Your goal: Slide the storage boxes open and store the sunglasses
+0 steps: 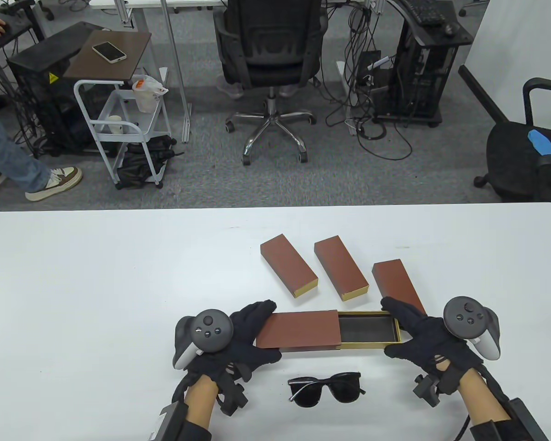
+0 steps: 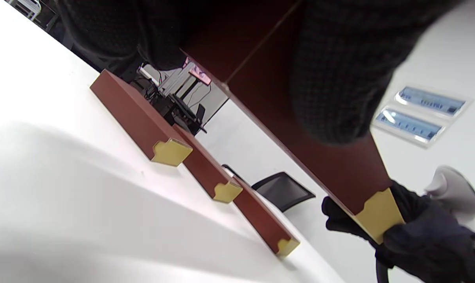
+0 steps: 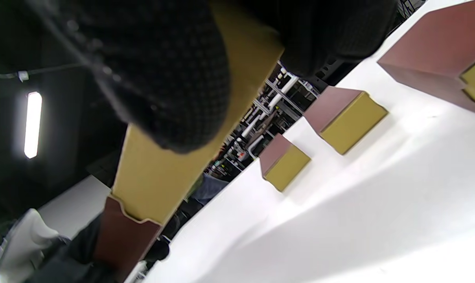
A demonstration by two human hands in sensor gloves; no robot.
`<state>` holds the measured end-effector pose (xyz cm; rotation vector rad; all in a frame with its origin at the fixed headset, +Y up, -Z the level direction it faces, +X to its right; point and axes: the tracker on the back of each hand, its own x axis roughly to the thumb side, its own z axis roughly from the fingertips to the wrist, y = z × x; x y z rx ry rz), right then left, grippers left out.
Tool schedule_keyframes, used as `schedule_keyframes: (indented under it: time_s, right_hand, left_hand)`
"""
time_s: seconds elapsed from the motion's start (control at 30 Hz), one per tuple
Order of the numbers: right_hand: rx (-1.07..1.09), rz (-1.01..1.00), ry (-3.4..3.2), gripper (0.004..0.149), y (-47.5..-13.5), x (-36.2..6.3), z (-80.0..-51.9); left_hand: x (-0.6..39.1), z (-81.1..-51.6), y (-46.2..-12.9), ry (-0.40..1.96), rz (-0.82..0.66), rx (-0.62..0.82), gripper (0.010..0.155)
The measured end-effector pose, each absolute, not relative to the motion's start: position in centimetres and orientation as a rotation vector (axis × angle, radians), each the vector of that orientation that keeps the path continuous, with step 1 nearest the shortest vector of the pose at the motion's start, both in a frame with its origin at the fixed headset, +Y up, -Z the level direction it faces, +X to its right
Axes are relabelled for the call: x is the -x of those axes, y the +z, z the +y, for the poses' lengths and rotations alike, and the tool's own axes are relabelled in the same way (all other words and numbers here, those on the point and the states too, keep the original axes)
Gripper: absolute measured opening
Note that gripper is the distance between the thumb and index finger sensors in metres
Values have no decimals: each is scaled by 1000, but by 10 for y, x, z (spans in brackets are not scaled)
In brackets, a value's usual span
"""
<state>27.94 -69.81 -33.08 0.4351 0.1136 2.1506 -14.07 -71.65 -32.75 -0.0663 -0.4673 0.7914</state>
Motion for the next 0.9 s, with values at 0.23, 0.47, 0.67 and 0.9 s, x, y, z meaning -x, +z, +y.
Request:
schedule_keyframes:
  time_s: [0.23,0.47,0.67,0.9]
  right_hand:
    - [-441,53,2090,83,-329,-278,-693]
    - [-432,-3,2070,83,-326,-273,-693]
    - [-430,-1,2079,83,-325,-266,-694]
    - [-410,24,2033,83,-326,-269,-698]
  left_hand:
    - [147,-717,-327,998,-408,49,97]
    - [150,-734,-330,1255,-256,168,97]
    - [145,-755,-331,1500,-187,439,94]
    - [142,-766,-330,1708,-121,529,85]
